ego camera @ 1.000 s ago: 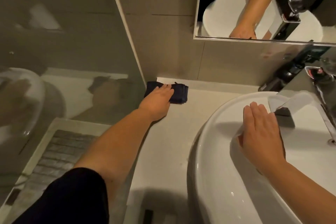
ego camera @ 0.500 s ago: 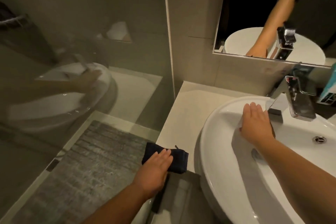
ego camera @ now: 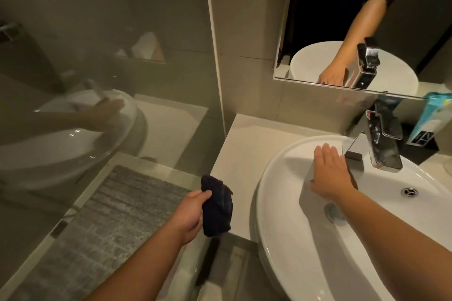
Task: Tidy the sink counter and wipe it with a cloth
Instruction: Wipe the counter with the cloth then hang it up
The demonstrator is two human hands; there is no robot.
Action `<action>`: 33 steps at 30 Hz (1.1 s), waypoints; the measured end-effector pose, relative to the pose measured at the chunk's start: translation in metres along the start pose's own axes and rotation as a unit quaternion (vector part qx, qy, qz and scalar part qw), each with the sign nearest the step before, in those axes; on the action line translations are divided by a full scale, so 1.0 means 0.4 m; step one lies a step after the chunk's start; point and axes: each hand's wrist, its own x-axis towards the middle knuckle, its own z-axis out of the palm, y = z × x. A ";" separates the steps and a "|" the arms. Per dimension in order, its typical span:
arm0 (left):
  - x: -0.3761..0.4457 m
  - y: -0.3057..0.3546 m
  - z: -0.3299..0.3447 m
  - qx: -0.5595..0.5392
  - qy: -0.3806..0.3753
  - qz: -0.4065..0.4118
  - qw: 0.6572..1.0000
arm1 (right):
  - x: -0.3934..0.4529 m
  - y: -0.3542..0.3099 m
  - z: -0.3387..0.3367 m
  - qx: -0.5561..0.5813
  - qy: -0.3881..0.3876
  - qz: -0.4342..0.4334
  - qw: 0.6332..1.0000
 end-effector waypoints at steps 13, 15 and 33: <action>0.614 0.249 0.408 0.690 -0.089 0.381 0.609 | 0.026 -0.003 0.061 -0.041 0.064 0.029 0.997; 0.661 0.191 0.440 0.744 -0.157 0.399 0.511 | 0.028 -0.007 0.067 -0.054 0.069 0.036 0.995; 0.254 -0.040 0.076 0.712 -0.170 0.368 0.574 | 0.017 -0.013 0.023 -0.053 -0.004 0.030 0.998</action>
